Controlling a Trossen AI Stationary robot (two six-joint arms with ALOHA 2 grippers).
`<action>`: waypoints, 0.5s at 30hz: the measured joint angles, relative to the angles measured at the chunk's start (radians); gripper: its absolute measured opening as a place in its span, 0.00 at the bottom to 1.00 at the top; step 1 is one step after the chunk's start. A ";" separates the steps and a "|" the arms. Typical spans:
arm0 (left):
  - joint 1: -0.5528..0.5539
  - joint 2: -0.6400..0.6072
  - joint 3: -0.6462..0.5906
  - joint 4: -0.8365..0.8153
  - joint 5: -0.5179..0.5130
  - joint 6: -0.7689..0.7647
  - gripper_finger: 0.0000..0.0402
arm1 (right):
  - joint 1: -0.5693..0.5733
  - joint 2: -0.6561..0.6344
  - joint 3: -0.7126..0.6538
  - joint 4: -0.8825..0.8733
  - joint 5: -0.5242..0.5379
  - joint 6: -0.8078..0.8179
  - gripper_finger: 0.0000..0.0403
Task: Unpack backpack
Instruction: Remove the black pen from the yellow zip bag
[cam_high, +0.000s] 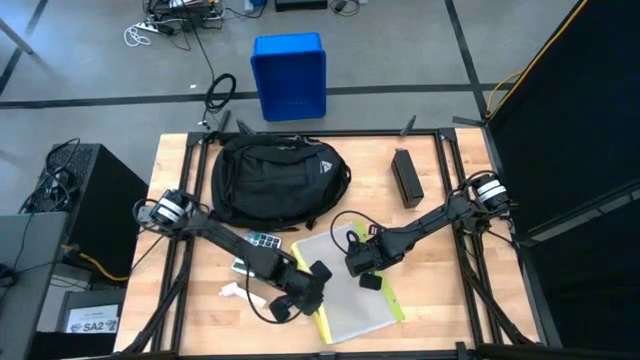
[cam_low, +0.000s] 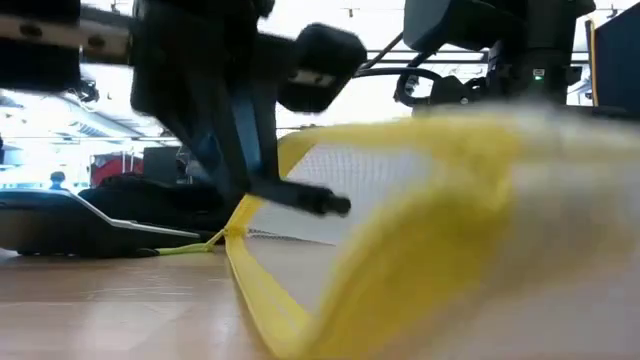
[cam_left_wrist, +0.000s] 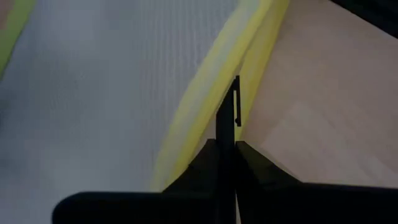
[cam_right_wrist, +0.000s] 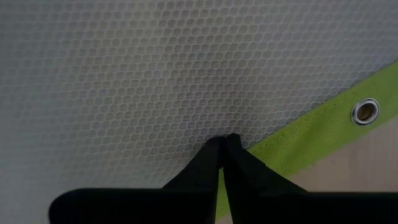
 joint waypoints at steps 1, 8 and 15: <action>-0.005 0.000 0.025 -0.036 -0.009 0.003 0.00 | 0.000 0.000 0.000 0.000 0.000 0.000 0.00; -0.044 -0.008 0.135 -0.338 -0.116 -0.057 0.00 | 0.000 0.000 0.000 -0.009 -0.002 0.001 0.00; -0.047 -0.137 0.022 -0.413 -0.181 -0.208 0.00 | 0.001 0.000 0.000 -0.009 -0.003 0.003 0.00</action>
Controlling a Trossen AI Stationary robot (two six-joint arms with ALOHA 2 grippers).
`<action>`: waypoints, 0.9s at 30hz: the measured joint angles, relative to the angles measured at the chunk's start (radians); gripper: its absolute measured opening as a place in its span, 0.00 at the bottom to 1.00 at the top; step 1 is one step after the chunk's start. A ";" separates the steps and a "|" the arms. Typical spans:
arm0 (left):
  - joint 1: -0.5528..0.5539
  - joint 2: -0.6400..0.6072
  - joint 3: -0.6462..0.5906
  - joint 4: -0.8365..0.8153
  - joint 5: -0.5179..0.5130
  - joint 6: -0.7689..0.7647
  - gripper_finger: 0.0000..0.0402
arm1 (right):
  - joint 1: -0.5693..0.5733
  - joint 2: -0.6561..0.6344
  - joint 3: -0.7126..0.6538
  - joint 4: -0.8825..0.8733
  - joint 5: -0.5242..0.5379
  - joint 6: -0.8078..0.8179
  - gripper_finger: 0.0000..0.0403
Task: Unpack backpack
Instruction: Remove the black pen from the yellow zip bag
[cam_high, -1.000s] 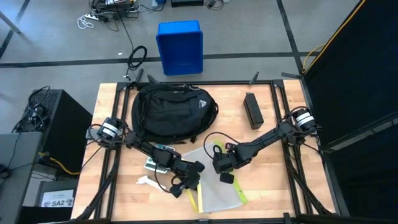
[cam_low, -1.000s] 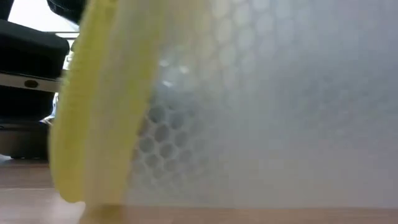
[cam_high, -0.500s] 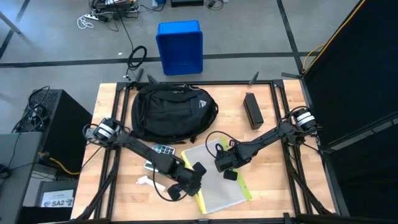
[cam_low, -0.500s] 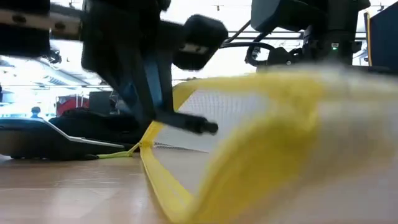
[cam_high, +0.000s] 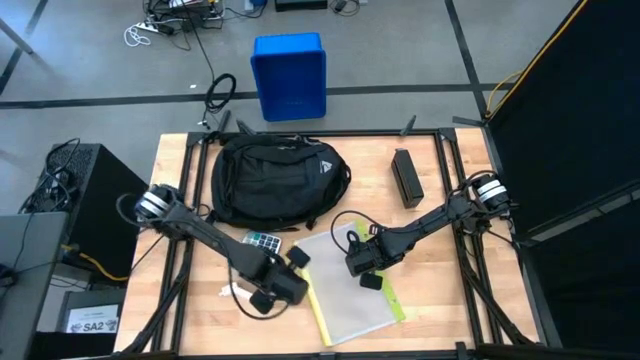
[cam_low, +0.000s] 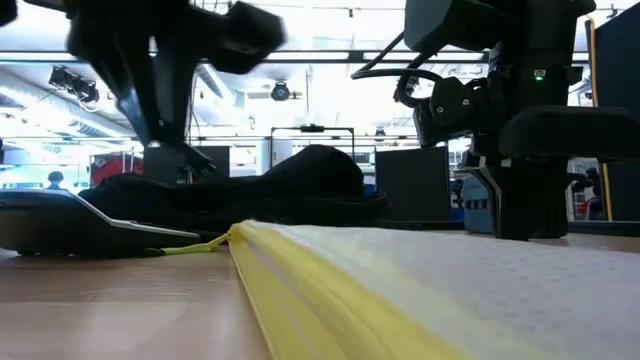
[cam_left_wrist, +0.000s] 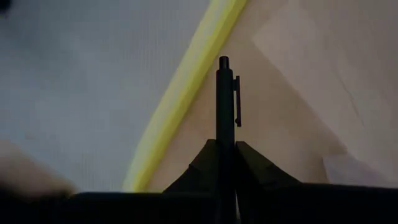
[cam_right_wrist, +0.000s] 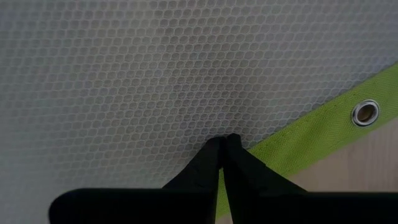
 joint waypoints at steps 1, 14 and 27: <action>0.000 -0.031 -0.028 0.006 -0.010 -0.022 0.00 | 0.000 0.000 0.000 0.001 0.000 0.000 0.00; 0.097 -0.481 -0.540 0.212 -0.071 -0.251 0.00 | 0.003 0.000 -0.001 0.012 0.000 0.000 0.00; 0.197 -0.520 -0.641 0.222 -0.057 -0.333 0.12 | 0.002 0.000 -0.001 0.016 -0.008 0.000 0.00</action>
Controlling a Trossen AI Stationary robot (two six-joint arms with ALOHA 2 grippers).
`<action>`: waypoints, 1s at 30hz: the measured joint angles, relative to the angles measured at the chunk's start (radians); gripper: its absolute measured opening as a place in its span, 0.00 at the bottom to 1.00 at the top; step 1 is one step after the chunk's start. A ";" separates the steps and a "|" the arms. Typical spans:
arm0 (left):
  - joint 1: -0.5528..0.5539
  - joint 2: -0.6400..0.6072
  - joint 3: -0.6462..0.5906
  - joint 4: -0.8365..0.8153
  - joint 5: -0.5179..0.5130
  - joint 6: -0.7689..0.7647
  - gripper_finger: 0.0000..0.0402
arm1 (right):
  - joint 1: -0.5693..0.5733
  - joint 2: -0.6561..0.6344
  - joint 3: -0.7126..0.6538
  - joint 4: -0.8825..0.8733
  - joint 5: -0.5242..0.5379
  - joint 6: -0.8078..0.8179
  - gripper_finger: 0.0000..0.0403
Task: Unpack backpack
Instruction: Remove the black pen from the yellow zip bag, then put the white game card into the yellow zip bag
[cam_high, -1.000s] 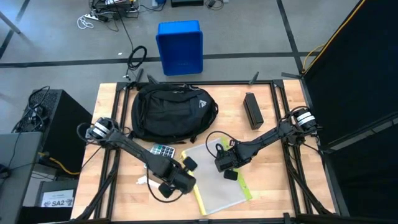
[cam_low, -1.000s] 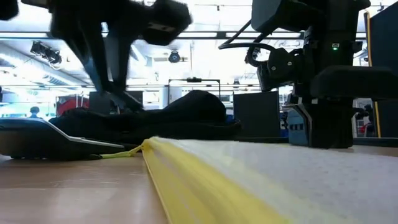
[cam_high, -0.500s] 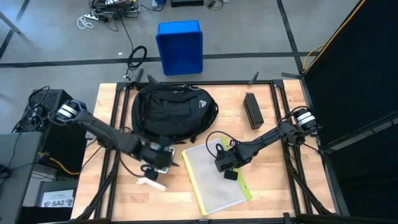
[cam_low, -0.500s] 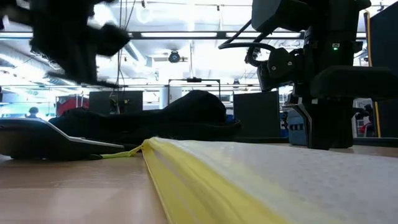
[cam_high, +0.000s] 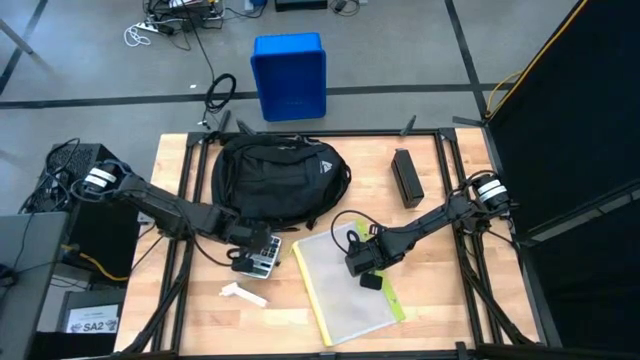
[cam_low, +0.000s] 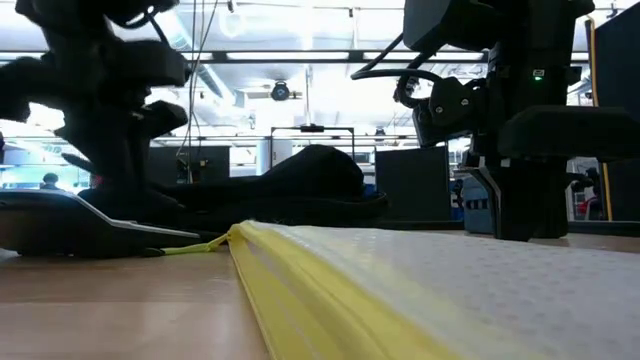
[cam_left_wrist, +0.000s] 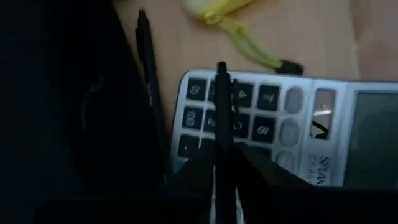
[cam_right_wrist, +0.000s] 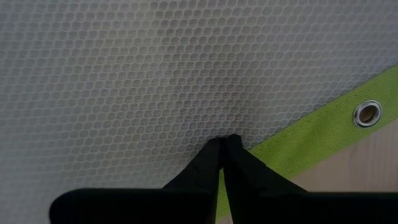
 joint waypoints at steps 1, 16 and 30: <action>0.000 -0.002 0.008 0.000 0.000 0.002 0.15 | 0.000 0.000 0.000 0.000 0.000 0.000 0.00; -0.037 -0.003 0.184 -0.038 0.027 0.039 0.42 | 0.005 -0.021 0.004 -0.011 0.027 0.016 0.00; -0.329 -0.022 0.281 -0.077 0.061 -0.233 0.36 | 0.039 -0.077 0.050 -0.041 0.141 0.045 0.00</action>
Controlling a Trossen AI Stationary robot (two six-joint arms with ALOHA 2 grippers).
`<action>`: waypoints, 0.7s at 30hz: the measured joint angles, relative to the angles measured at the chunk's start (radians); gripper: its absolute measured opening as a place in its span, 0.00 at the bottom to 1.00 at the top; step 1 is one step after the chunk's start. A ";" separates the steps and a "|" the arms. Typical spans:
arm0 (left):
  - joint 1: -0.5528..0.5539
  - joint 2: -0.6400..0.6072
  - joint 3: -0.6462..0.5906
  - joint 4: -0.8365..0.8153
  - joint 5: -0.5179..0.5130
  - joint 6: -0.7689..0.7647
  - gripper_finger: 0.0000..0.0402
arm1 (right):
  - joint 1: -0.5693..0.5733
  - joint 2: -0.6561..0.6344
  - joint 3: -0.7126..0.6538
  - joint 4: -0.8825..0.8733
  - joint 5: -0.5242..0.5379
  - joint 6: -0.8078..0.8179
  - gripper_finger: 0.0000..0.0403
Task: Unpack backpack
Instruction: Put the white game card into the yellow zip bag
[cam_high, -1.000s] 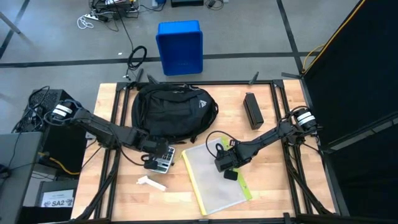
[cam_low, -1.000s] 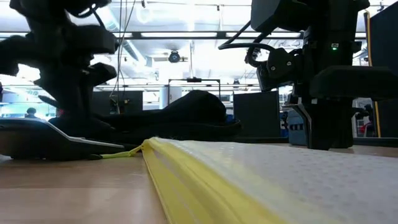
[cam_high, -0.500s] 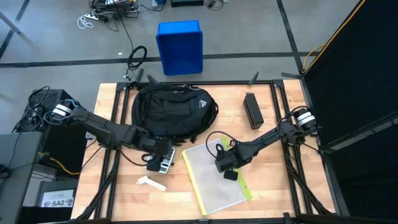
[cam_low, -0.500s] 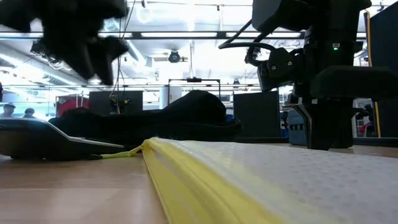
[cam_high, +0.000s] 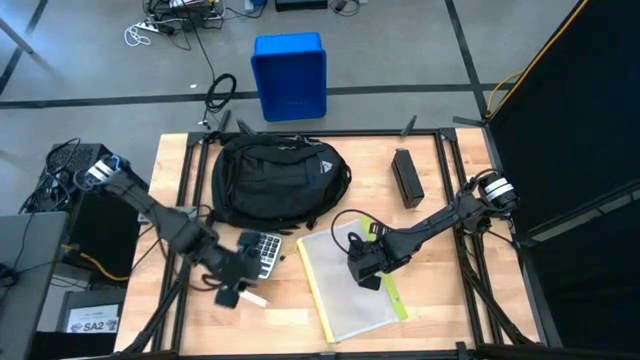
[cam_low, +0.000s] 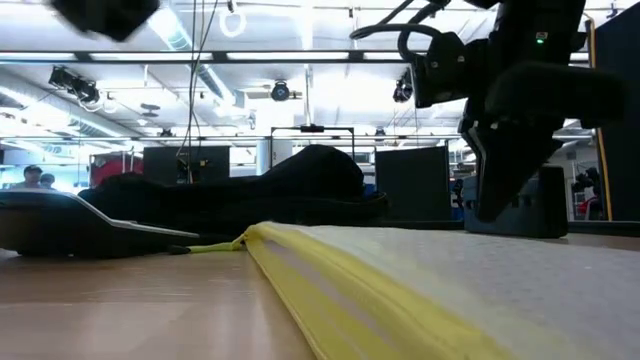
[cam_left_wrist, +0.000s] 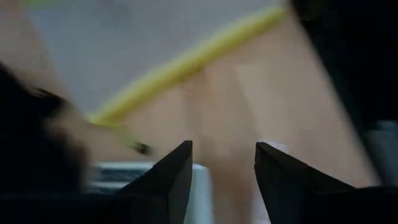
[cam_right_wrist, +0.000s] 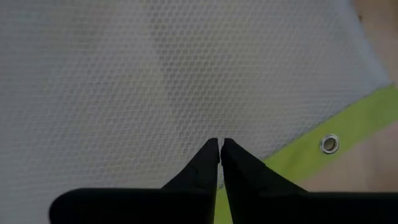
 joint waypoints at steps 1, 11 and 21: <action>-0.026 0.001 0.000 0.003 0.017 -0.046 0.36 | 0.001 0.000 0.000 0.001 0.003 0.000 0.00; -0.207 0.069 -0.063 0.129 -0.084 -0.087 0.38 | 0.003 -0.002 0.002 0.048 0.029 -0.020 0.00; -0.173 0.210 -0.072 0.078 -0.116 -0.079 0.58 | 0.003 -0.004 0.002 0.085 0.029 -0.046 0.00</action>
